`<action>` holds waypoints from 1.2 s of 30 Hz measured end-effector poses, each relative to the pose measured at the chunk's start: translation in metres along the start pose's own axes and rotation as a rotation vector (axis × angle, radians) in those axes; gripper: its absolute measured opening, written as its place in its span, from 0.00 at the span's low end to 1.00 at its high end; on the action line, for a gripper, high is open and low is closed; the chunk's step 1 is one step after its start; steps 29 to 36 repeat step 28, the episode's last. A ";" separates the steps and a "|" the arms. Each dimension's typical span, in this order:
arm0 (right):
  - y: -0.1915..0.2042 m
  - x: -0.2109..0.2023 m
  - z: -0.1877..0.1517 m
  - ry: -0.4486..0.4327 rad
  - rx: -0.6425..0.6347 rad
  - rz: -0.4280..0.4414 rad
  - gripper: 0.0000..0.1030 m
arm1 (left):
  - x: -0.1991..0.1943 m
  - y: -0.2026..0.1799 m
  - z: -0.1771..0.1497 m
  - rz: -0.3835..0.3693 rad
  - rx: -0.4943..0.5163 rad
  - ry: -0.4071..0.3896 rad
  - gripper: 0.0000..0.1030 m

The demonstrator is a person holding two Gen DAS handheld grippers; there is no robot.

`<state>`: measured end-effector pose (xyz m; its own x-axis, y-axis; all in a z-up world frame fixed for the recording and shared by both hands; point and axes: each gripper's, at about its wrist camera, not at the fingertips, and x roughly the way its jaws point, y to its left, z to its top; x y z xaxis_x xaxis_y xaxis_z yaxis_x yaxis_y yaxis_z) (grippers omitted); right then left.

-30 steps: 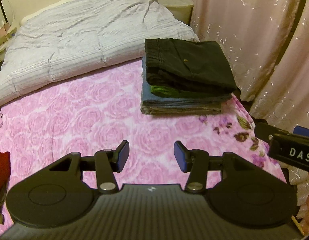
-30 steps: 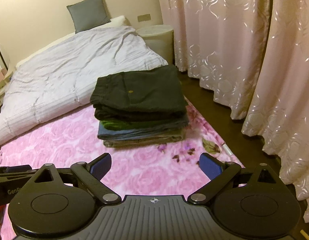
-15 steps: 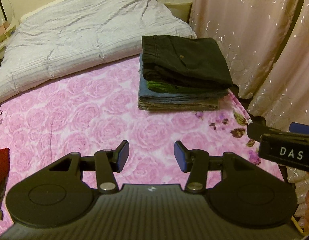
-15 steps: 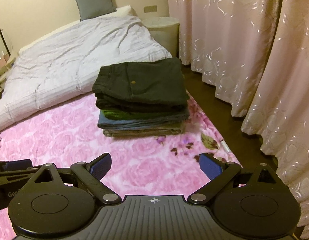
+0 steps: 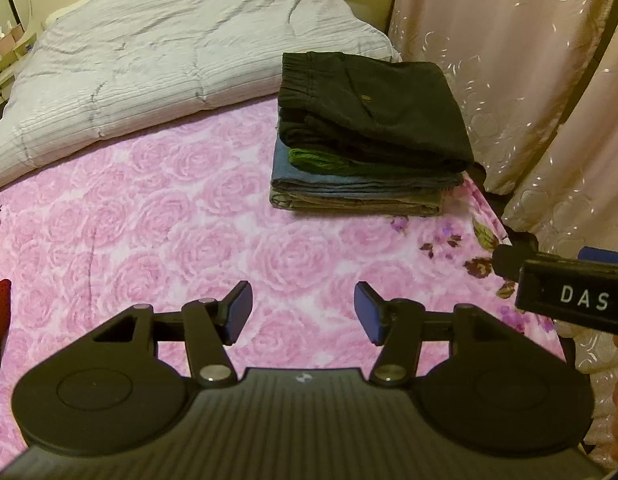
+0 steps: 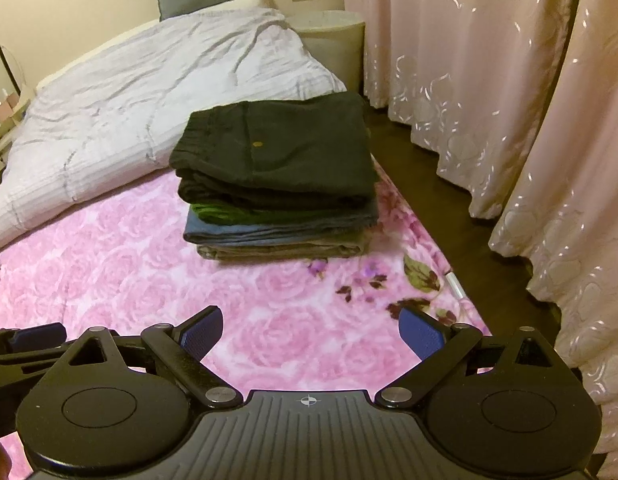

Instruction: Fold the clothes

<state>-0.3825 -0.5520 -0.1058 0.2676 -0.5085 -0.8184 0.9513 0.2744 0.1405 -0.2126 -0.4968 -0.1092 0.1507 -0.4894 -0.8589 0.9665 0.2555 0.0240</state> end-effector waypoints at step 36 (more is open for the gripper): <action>-0.018 0.054 0.037 0.070 -0.017 0.021 0.94 | 0.034 -0.017 0.033 0.023 -0.057 0.022 0.56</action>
